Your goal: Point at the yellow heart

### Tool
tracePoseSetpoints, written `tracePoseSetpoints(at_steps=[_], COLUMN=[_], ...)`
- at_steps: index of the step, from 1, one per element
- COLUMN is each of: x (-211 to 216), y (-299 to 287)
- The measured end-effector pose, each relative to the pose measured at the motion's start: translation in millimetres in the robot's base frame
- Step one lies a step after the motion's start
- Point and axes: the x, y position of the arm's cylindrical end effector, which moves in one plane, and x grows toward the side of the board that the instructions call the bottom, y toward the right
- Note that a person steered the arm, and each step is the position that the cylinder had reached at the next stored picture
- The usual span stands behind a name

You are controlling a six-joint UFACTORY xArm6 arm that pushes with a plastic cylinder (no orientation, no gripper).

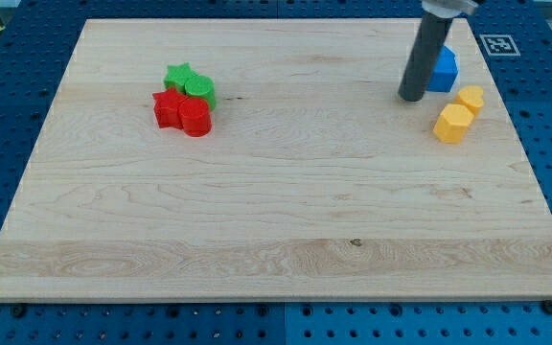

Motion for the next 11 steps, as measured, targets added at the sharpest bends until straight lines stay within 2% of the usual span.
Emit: tracePoseSetpoints(at_steps=[2, 3, 4, 5, 7, 11], x=[70, 86, 120, 122, 68, 10], y=[-6, 5, 20, 66, 121, 94])
